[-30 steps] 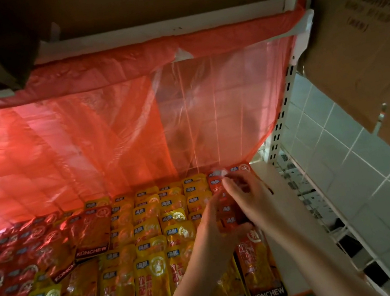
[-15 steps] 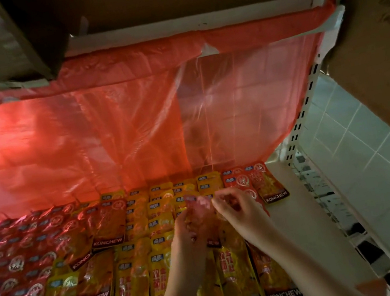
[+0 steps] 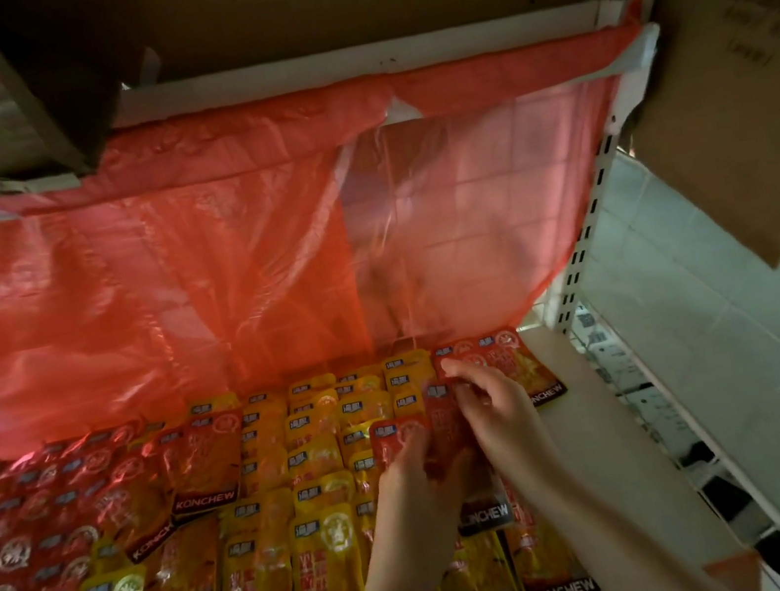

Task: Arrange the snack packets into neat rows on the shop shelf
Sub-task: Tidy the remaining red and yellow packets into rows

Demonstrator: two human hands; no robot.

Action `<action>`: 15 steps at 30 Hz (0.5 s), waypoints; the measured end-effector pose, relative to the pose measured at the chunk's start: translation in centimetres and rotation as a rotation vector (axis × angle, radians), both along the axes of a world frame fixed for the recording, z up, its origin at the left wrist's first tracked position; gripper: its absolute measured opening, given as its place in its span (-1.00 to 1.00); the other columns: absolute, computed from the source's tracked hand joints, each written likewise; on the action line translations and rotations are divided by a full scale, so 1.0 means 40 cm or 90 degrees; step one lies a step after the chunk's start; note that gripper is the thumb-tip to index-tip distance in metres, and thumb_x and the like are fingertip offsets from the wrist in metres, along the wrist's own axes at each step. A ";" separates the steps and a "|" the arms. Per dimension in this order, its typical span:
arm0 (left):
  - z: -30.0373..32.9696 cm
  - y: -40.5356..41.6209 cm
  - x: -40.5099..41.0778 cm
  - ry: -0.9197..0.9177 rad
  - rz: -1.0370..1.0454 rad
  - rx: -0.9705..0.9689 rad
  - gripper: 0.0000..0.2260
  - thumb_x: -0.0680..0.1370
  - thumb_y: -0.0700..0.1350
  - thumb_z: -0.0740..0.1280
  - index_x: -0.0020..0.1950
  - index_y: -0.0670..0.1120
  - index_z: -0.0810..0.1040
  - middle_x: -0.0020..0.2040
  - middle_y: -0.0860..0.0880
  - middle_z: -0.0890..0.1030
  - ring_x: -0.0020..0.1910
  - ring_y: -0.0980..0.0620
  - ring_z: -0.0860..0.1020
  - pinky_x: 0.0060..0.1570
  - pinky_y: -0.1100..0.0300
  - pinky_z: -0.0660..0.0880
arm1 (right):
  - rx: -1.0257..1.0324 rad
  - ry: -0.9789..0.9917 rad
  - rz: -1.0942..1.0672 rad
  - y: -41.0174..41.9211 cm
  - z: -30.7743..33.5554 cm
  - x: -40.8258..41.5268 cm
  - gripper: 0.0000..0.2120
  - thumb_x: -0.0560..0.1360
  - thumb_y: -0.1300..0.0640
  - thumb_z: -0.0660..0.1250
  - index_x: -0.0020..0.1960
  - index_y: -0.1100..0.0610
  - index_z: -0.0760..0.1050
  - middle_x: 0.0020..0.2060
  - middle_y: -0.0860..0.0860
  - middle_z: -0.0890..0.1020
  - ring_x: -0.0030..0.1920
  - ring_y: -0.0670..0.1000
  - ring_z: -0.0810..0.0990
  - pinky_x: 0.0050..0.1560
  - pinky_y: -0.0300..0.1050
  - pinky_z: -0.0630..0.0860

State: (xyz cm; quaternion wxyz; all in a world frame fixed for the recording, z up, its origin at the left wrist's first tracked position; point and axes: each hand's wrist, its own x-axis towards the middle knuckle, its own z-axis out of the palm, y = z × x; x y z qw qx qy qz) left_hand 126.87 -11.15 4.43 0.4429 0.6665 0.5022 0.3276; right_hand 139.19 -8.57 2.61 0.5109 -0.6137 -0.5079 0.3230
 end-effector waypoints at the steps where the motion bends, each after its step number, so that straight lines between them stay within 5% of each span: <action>1: -0.003 0.003 0.007 -0.028 0.010 -0.022 -0.89 0.56 -0.17 0.29 0.07 -0.07 0.53 -0.09 0.07 0.65 -0.16 0.19 0.63 -0.14 0.27 0.58 | 0.007 -0.012 -0.005 -0.002 0.003 0.006 -0.71 0.58 0.25 0.19 0.25 0.03 0.48 0.17 -0.07 0.53 0.20 -0.19 0.46 0.27 -0.21 0.40; 5: -0.006 0.018 0.027 -0.115 0.054 -0.118 -0.92 0.56 -0.18 0.29 0.00 -0.09 0.56 -0.14 -0.03 0.67 -0.22 0.06 0.64 -0.24 0.24 0.57 | 0.110 -0.099 -0.055 -0.026 -0.009 0.040 -0.71 0.56 0.02 0.19 0.27 0.00 0.41 0.16 -0.09 0.51 0.22 -0.16 0.45 0.27 -0.18 0.39; 7: -0.010 0.030 0.034 -0.154 0.068 -0.153 -0.91 0.56 -0.16 0.28 -0.05 -0.14 0.56 -0.19 -0.12 0.65 -0.30 -0.14 0.59 -0.25 0.03 0.54 | 0.191 -0.145 -0.078 -0.057 -0.018 0.053 -0.66 0.55 -0.10 0.16 0.22 0.04 0.44 0.11 -0.12 0.50 0.19 -0.12 0.47 0.23 -0.13 0.42; 9: -0.012 0.042 0.043 -0.189 0.077 -0.170 -0.88 0.57 -0.16 0.27 -0.07 -0.17 0.56 -0.25 -0.16 0.61 -0.36 -0.13 0.52 -0.26 -0.02 0.47 | 0.239 -0.165 -0.040 -0.094 -0.023 0.058 -0.66 0.56 -0.12 0.16 0.19 0.06 0.46 0.12 -0.16 0.47 0.18 -0.11 0.46 0.21 -0.17 0.42; 13: 0.010 0.056 0.081 -0.255 0.041 -0.207 -0.85 0.58 -0.19 0.24 0.02 -0.17 0.59 -0.09 -0.12 0.67 -0.12 -0.07 0.65 -0.08 0.01 0.58 | 0.247 -0.310 0.037 -0.134 -0.069 0.072 -0.50 0.49 -0.21 0.28 0.35 -0.01 0.36 0.28 -0.10 0.40 0.30 -0.08 0.38 0.29 -0.23 0.32; 15: 0.021 0.052 0.107 -0.233 0.002 -0.208 -0.85 0.59 -0.19 0.22 0.03 -0.16 0.58 -0.06 -0.11 0.66 -0.06 -0.04 0.64 -0.03 0.04 0.59 | 0.240 -0.355 0.005 -0.138 -0.088 0.095 -0.48 0.45 -0.08 0.37 0.36 -0.02 0.34 0.30 -0.09 0.40 0.27 -0.10 0.36 0.29 -0.33 0.28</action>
